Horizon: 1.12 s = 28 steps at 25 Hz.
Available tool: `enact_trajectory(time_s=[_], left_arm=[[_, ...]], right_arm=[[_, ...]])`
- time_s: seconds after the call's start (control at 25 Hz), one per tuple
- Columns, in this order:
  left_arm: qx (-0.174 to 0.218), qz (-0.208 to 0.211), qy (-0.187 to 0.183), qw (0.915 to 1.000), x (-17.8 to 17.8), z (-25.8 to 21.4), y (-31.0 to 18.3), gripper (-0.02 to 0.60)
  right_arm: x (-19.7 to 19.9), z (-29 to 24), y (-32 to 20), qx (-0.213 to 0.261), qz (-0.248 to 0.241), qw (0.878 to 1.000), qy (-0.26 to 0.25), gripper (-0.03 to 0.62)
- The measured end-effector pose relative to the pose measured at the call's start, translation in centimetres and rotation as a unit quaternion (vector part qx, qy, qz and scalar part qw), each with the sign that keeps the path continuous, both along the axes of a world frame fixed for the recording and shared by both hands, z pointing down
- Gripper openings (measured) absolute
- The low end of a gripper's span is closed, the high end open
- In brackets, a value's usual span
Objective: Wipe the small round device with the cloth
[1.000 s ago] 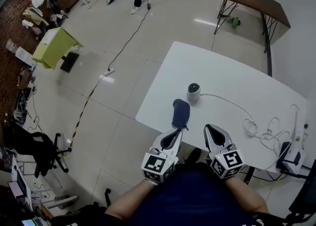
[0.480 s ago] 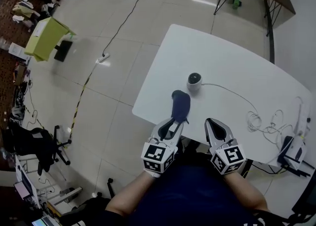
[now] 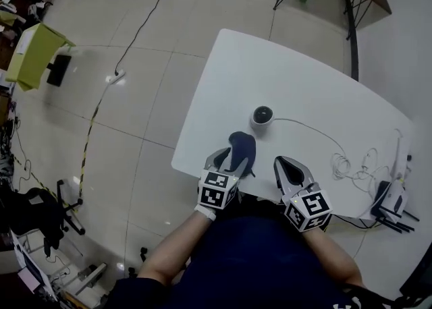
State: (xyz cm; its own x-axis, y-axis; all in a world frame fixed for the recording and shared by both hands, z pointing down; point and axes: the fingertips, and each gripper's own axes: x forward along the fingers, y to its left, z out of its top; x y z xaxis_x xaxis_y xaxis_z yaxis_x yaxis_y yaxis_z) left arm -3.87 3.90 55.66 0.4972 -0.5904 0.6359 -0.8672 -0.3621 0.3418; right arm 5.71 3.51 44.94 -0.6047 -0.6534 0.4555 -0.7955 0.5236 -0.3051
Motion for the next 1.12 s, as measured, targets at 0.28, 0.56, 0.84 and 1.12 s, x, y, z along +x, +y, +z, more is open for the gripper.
enact_trajectory(time_s=[0.28, 0.56, 0.84, 1.12], left_arm=[[-0.079, 0.052, 0.035, 0.9949, 0.8, 2.8, -1.7, 0.230], [-0.127, 0.058, 0.037, 0.9895, 1.6, 4.5, -1.6, 0.213], [-0.137, 0.025, 0.044, 0.9894, 1.4, 4.7, -2.1, 0.136], [-0.087, -0.002, 0.217, 0.9722, 1.8, 0.5, -2.8, 0.118]], right_arm=[[-1.7, 2.1, -1.8, -0.061, 0.022, 0.998, -0.014, 0.016], [-2.6, 5.0, -2.2, -0.113, -0.002, 0.993, -0.045, 0.154], [-2.6, 7.8, -2.6, -0.168, -0.030, 0.981, -0.093, 0.207], [-2.0, 8.2, -2.9, -0.233, -0.043, 0.950, -0.202, 0.248]])
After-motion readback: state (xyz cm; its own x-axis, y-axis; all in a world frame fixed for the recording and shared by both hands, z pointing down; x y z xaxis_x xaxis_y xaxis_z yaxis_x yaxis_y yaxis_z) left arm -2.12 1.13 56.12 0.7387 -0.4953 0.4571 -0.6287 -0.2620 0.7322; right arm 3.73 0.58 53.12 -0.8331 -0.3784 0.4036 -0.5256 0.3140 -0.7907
